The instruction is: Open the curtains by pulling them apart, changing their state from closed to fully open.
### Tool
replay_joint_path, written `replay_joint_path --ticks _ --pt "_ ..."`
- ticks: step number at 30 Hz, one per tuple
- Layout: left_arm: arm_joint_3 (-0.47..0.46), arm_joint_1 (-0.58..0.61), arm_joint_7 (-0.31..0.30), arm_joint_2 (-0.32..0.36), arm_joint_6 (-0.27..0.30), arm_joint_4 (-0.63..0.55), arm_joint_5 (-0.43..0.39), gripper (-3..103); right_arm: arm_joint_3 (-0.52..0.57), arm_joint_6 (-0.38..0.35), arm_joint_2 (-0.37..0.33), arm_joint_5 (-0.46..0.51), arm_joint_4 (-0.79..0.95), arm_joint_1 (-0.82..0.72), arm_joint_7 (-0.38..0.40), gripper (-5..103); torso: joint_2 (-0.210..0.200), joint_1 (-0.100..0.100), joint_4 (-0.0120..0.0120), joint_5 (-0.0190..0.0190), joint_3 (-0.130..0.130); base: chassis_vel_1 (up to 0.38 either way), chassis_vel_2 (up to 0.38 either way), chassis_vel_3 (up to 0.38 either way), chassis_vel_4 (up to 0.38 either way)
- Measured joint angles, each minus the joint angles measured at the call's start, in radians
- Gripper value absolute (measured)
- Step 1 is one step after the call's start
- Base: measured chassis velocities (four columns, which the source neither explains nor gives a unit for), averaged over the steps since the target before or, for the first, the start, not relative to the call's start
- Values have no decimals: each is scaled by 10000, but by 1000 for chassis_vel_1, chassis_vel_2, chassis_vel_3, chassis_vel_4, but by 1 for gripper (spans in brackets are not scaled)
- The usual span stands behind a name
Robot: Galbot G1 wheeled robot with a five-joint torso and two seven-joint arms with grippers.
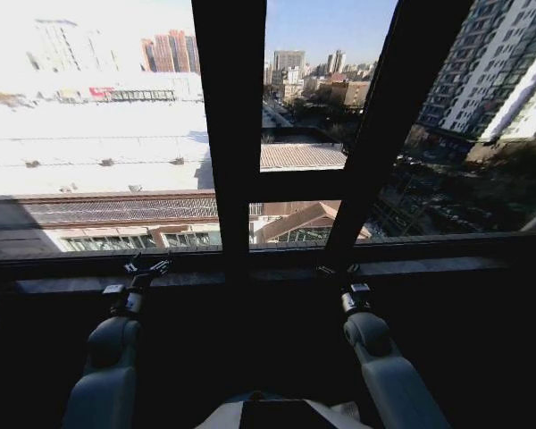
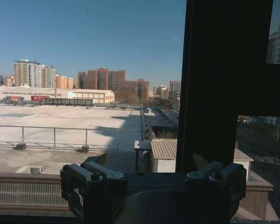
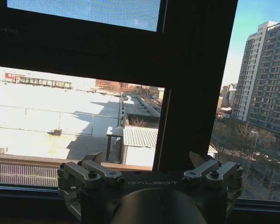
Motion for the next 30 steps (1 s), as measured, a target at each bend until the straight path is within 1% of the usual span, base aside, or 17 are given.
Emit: replay_joint_path --ticks 2,5,6,7,8,9,13,18,20,23,30 --pt "56 13 60 3 -5 -45 37 100 -39 -34 -20 14 -10 42 -6 100 0 0 4 -3 -1 -354 -358 365 361" --pt "104 10 206 16 -89 -48 111 100 -55 -72 -50 29 -17 57 -10 100 0 0 1 -1 -1 -345 -368 353 332" --pt "156 9 267 42 -277 -12 215 100 -57 -96 -81 38 -17 59 -17 100 0 0 2 -1 -1 -347 -358 350 335" --pt "156 9 267 42 -277 -12 215 100 -57 -96 -81 38 -17 59 -17 100 0 0 2 -1 -1 -347 -358 350 335" --pt "197 11 316 69 -656 85 360 100 -54 -110 -116 44 -17 59 -32 100 0 0 2 -3 0 -348 -342 358 354" --pt "196 16 327 79 -900 141 465 100 -40 -115 -146 45 -28 60 -40 100 0 0 1 -2 -1 -360 -342 364 365" --pt "119 35 327 140 -1021 158 530 100 -39 -127 -186 61 -39 59 -46 100 0 1 2 -1 0 -348 -373 349 364" --pt "39 3 334 279 -1037 211 544 100 -84 -151 -126 68 -8 57 -47 100 -1 3 1 -5 0 -295 -416 278 404" --pt "35 -1 358 275 -1112 274 581 100 -103 -142 -60 47 0 52 -47 100 -1 3 -1 5 0 -167 -337 159 354" --pt "39 19 391 211 -1214 355 666 100 -108 -128 -57 29 4 25 -49 100 -2 3 1 3 1 -82 -300 69 307" --pt "20 79 504 115 -1318 419 754 100 -39 -103 -110 37 -2 -28 -48 100 0 -1 2 -7 -1 160 -231 -127 198"
